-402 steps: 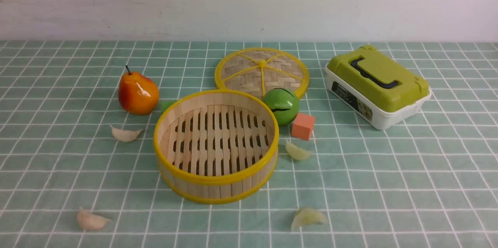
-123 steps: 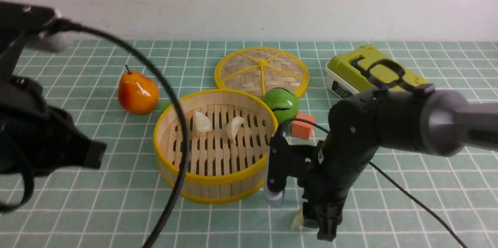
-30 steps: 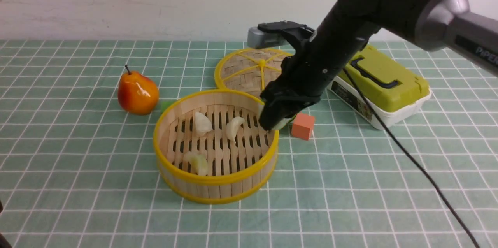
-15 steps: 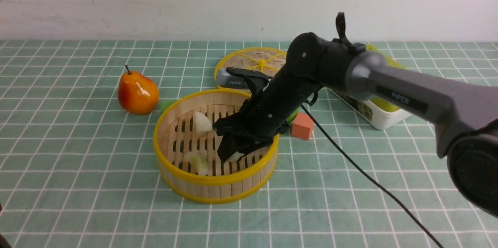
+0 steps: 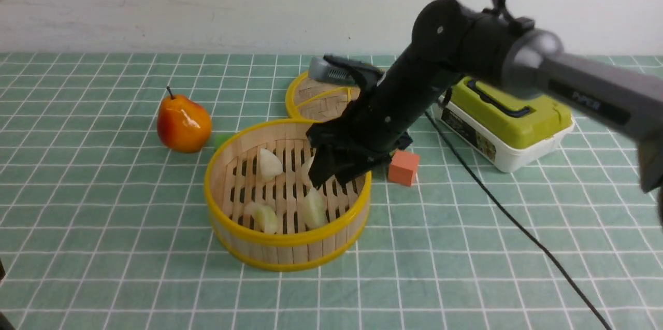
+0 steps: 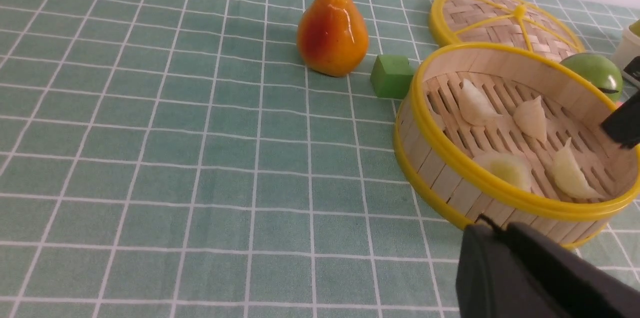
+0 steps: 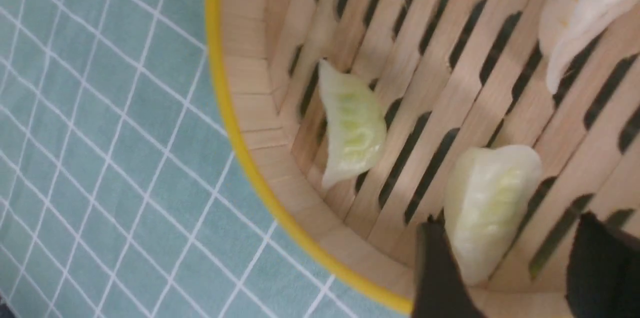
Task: Put the dumplings into the steamer on the table with the blue tablecloth.
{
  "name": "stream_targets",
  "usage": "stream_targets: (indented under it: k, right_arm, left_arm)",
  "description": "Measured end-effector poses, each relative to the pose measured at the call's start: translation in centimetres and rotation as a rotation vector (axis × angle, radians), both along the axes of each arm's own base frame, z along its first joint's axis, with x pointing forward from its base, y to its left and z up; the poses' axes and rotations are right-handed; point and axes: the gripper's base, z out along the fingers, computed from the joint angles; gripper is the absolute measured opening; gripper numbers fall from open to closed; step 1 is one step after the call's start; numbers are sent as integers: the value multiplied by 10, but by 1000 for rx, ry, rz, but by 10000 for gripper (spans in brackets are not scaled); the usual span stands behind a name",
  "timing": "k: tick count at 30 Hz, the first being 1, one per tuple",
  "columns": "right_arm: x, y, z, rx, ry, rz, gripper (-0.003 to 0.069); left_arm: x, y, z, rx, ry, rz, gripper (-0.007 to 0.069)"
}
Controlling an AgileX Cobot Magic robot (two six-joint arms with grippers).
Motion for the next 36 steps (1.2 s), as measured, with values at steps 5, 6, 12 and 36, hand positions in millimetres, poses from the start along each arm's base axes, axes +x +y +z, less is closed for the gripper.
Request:
stream_targets:
  k: [5, 6, 12, 36]
  right_arm:
    - [-57, -48, 128, -127, -370, 48, 86]
    - [-66, -58, 141, -180, -418, 39, 36]
    - [-159, -136, 209, -365, -612, -193, -19]
    - [-354, -234, -26, 225, -1214, -563, -1]
  left_arm:
    - [0, 0, 0, 4, 1, 2, 39]
    - [0, 0, 0, 5, 2, 3, 39]
    - [0, 0, 0, 5, 4, 4, 46]
    - [0, 1, -2, 10, 10, 9, 76]
